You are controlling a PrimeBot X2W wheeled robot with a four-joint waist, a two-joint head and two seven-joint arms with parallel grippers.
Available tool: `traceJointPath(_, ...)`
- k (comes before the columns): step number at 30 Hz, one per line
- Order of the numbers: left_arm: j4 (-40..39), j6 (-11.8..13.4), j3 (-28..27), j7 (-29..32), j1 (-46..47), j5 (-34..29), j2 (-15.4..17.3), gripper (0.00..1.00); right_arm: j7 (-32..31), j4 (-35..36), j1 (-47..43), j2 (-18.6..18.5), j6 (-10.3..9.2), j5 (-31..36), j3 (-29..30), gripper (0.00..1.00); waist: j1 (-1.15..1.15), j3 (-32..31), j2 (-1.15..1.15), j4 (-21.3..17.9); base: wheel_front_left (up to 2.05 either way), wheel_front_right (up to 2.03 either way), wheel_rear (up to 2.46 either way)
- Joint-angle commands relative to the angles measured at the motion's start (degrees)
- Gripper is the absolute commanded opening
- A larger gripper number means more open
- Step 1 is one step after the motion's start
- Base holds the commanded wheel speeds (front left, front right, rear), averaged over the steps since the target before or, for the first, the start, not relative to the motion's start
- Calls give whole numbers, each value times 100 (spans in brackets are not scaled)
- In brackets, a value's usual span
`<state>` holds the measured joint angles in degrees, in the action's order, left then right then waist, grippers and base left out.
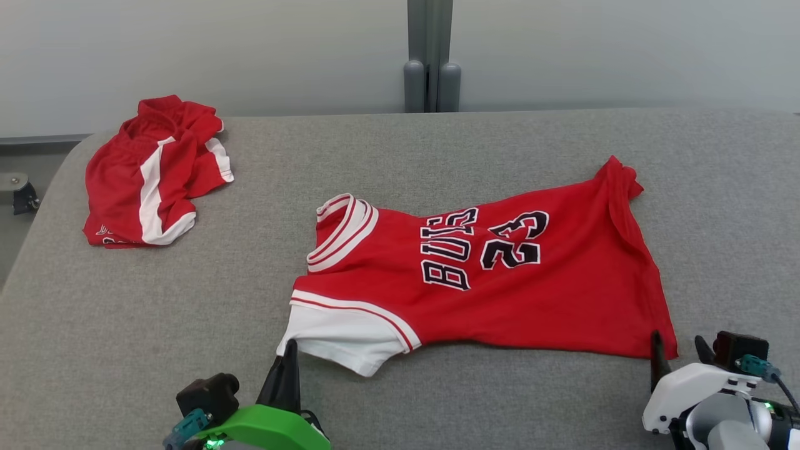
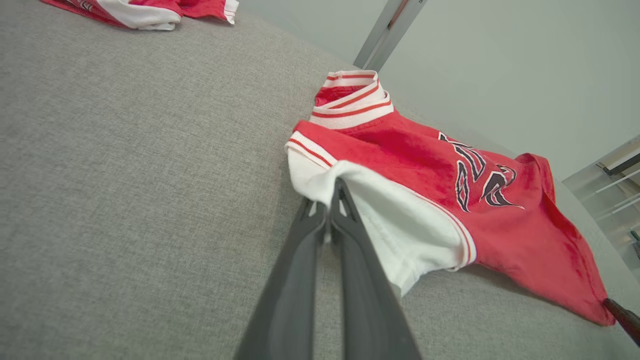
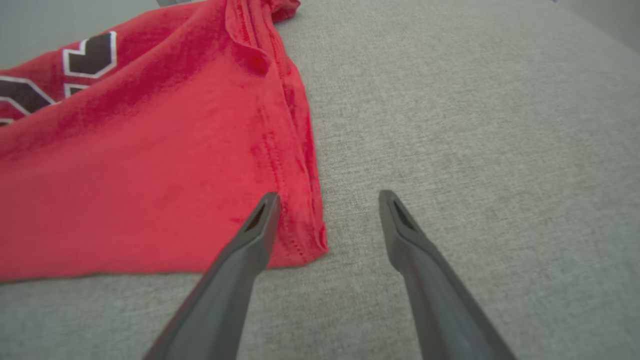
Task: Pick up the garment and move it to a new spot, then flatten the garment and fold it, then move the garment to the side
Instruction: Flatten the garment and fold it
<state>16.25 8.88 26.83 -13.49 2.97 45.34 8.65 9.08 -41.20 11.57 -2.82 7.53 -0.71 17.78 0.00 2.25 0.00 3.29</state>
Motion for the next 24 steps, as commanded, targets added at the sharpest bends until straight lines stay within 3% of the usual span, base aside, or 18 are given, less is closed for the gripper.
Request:
traceJointPath(1,-46,27,2,11,-42,-37,31,0,22,-73,109,-20,-8,-56,-44,100,0,28,0,36,0,0,0)
traceJointPath(9,-90,67,5,6,-86,5,23,0,-155,-641,275,-12,-8,-62,-159,100,0,52,0,16,0,0,0)
traceJointPath(10,-91,67,-1,-1,-86,10,26,0,-149,-694,294,-9,-8,-95,-202,81,0,48,0,6,0,0,0)
traceJointPath(11,-91,64,-4,-7,-87,9,29,0,-159,-747,316,-6,-8,-131,-243,49,0,44,0,-4,0,0,0)
traceJointPath(12,-91,61,-9,-13,-90,9,31,0,-203,-811,336,-3,-8,-162,-299,35,0,34,0,-18,0,0,0)
traceJointPath(13,-89,55,-10,-19,-95,11,30,0,-214,-850,352,-2,-8,-201,-349,8,0,23,0,-29,0,0,0)
traceJointPath(14,-91,44,-12,-23,-97,10,29,0,-255,-908,360,-1,-8,-272,-412,0,0,7,0,-44,0,0,0)
traceJointPath(24,-440,-54,-85,-86,82,-36,18,0,65,-349,456,-66,-8,-977,-1012,0,0,-355,0,-252,0,0,0)
